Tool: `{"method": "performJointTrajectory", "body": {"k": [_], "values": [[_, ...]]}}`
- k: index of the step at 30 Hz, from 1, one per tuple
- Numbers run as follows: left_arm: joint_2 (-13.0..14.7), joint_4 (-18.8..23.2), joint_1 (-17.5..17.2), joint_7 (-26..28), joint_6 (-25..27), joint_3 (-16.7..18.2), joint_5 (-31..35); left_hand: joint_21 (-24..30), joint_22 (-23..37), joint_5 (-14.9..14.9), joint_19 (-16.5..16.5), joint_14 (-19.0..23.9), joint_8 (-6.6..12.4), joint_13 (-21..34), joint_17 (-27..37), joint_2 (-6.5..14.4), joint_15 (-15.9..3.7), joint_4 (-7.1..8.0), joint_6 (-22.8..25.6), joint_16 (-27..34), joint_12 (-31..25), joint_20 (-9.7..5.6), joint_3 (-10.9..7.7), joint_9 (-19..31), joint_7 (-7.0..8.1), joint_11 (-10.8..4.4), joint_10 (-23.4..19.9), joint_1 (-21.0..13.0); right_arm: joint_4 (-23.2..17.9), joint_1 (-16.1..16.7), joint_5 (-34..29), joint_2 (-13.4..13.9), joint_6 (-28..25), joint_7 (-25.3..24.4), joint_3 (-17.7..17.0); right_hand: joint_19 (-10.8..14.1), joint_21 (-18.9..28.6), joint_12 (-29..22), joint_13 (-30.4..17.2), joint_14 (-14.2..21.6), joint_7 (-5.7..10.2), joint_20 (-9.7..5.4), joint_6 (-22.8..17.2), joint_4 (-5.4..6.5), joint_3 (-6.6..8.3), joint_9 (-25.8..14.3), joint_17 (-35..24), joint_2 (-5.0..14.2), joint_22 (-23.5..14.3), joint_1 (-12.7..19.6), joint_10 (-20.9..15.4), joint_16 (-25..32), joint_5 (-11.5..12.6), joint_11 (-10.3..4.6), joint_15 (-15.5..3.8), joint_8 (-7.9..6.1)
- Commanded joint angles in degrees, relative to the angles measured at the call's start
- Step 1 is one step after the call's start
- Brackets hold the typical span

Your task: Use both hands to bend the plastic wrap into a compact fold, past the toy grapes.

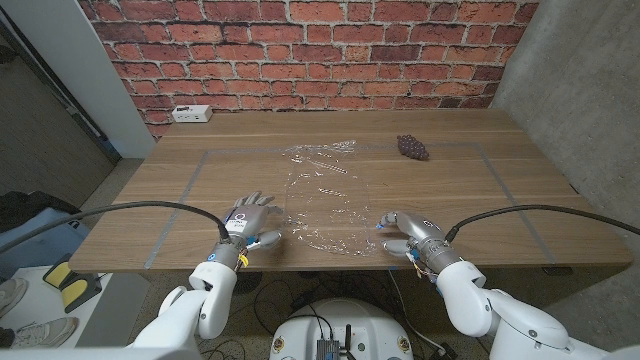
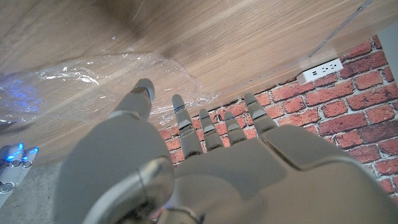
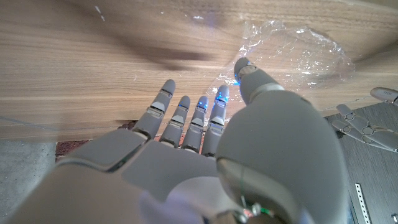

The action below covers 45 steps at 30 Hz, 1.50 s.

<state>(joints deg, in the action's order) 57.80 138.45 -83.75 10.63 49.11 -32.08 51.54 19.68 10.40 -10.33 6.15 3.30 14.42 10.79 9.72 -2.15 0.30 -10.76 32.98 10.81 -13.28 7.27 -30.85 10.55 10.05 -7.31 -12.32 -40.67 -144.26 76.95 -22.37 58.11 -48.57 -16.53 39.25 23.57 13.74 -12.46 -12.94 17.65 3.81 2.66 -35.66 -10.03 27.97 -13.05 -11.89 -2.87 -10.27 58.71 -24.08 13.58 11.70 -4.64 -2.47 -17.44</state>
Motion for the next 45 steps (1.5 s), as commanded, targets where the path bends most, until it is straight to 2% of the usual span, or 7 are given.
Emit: {"method": "performJointTrajectory", "body": {"k": [1,5,9,14,23,38,45], "values": [[0.1,-0.2,1.9,-5.1,1.6,-2.1,4.8,-0.2,0.1,-0.3,0.6,0.2,0.06,0.3,0.1,-0.4,-0.14,0.09,0.2,-0.1,0.2,-0.04,0.48,0.1,0.8,-0.55,-0.2,-1.1,-0.6,-1.5,-1.3,0.8,-2.0,3.0,2.2,0.0,-0.5,0.2,-0.6,-0.9,3.29,-0.72,1.4,0.13,-0.73,-0.8,-0.5,0.34,-0.2,1.8,0.2,0.0,0.8,-0.6,-4.93,-0.49],[0.0,-0.2,1.8,-5.9,1.6,-1.9,5.2,-0.3,0.1,-0.4,0.7,0.2,0.09,0.3,0.1,-0.7,-0.24,0.17,0.6,-0.1,0.2,-0.15,0.63,0.2,1.01,-0.61,-0.4,-1.7,-0.1,-0.9,-1.2,0.7,-1.0,1.8,2.0,-0.3,-0.9,1.6,-1.2,-1.8,7.58,-0.87,4.4,0.62,-2.58,-1.8,-1.0,0.35,-0.3,3.6,5.0,0.2,1.2,-1.72,-4.89,-0.51],[-0.2,-0.1,1.7,-6.2,1.2,-1.4,5.2,-0.4,0.1,-0.4,0.8,0.3,0.03,0.3,0.1,-0.8,-0.2,0.24,0.8,-0.1,0.3,-0.2,0.74,0.2,1.33,-0.59,-0.4,-2.2,1.0,-0.5,-0.8,0.3,0.8,0.8,1.7,-0.8,-1.1,2.0,-1.4,-2.2,8.69,-0.84,5.0,0.87,-3.37,-2.3,-1.3,0.69,-0.3,4.2,7.5,0.2,1.4,-2.68,-5.02,-0.82],[-0.4,-0.1,1.3,-6.4,0.7,-0.6,4.8,-0.6,0.1,-0.5,0.8,0.3,-0.2,0.3,0.1,-1.0,-0.26,0.43,0.8,-0.1,0.3,-0.22,0.94,0.2,1.36,-0.42,-0.5,-2.7,2.3,-0.2,-0.5,-0.3,3.1,0.0,1.7,-1.1,-1.3,1.7,-1.7,-2.5,8.75,-1.17,4.0,0.72,-3.95,-3.1,-1.7,1.53,-0.3,6.0,8.7,0.5,1.6,-5.22,-5.53,-1.99],[-0.6,0.0,1.2,-7.3,0.4,0.2,4.5,-0.8,0.1,-0.5,0.8,0.3,-0.42,0.3,0.1,-1.1,-0.34,0.74,1.0,-0.2,0.3,-0.33,1.31,0.2,1.12,-0.44,-0.7,-3.0,4.7,-0.7,0.1,-1.2,7.1,1.0,2.0,-1.5,-1.4,1.2,-1.9,-2.6,8.82,-1.61,2.6,0.69,-4.49,-3.8,-2.1,2.41,-0.3,7.6,8.6,0.8,1.6,-6.67,-5.95,-3.29],[-0.8,0.4,0.3,-6.9,0.1,1.2,4.0,-1.0,0.2,-0.4,0.8,0.3,-0.86,0.3,0.2,-1.2,-0.36,1.21,1.0,-0.2,0.3,-0.31,1.92,0.3,0.89,-0.34,-0.8,-3.1,7.5,-1.9,-3.3,-3.0,6.5,0.9,3.2,-1.9,-1.4,0.3,-2.0,-2.8,8.85,-2.08,-0.5,0.77,-5.33,-4.6,-2.5,4.18,-0.4,10.1,7.3,1.3,1.2,-6.52,-6.47,-5.22],[-0.8,0.4,0.2,-6.9,0.0,1.2,4.2,-1.2,0.2,-0.4,0.8,0.3,-1.16,0.3,0.2,-1.2,-0.36,1.39,0.8,-0.2,0.4,-0.4,2.22,0.3,0.99,-0.37,-0.8,-3.1,9.6,-1.7,-4.9,-4.1,8.9,-1.0,3.1,-0.8,-0.9,-1.4,-2.1,-0.2,6.12,-2.36,-11.3,2.54,-8.81,-4.1,-3.4,6.56,-0.5,9.0,1.6,3.6,0.0,-5.71,-7.56,-9.36]]}}
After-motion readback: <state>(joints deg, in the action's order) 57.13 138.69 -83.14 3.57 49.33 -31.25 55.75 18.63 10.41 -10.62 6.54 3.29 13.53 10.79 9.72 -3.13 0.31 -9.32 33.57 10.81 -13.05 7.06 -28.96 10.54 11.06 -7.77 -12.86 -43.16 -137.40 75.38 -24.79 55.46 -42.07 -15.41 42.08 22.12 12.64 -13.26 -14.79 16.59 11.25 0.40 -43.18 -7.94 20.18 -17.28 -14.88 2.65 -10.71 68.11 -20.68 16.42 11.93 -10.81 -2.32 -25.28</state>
